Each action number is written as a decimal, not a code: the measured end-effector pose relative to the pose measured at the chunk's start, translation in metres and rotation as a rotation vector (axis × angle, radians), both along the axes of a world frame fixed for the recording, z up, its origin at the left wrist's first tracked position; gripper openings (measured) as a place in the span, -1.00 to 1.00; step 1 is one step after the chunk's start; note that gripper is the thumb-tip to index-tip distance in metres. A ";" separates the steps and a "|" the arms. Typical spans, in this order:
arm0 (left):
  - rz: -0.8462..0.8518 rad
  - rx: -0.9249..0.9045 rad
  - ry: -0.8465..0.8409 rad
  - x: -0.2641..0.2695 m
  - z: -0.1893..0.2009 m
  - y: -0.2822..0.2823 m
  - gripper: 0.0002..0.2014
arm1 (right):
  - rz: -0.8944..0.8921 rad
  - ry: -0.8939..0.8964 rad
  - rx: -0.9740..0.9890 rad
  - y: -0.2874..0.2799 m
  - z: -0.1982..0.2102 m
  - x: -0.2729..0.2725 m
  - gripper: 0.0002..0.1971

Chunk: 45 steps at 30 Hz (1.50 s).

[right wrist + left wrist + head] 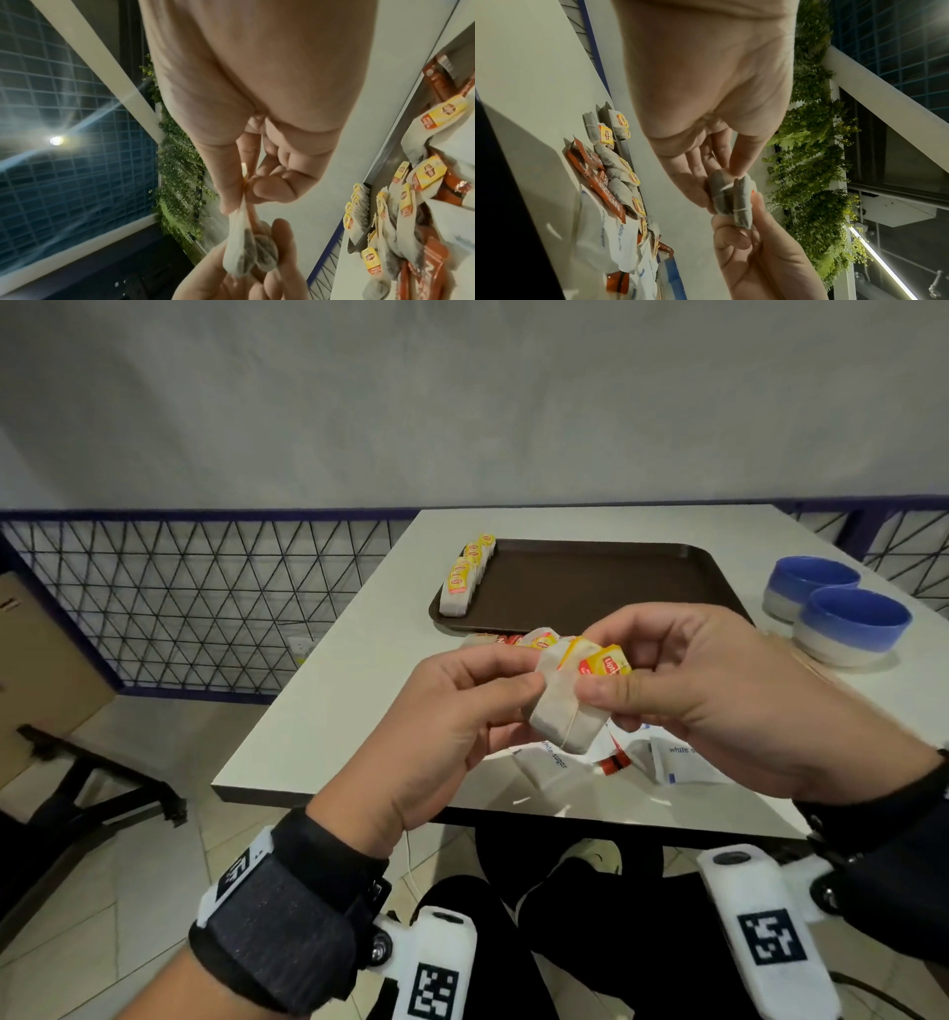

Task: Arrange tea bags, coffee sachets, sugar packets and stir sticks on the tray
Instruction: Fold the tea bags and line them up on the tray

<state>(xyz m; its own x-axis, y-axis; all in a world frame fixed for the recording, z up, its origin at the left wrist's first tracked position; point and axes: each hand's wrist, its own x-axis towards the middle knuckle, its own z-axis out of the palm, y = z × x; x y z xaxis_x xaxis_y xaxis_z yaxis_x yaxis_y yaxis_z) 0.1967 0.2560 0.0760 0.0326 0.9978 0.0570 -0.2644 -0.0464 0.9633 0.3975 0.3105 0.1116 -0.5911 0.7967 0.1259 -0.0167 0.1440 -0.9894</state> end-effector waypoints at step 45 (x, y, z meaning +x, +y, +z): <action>0.048 0.145 0.294 0.003 -0.014 -0.011 -0.49 | -0.058 -0.075 -0.237 0.007 -0.007 -0.009 -0.72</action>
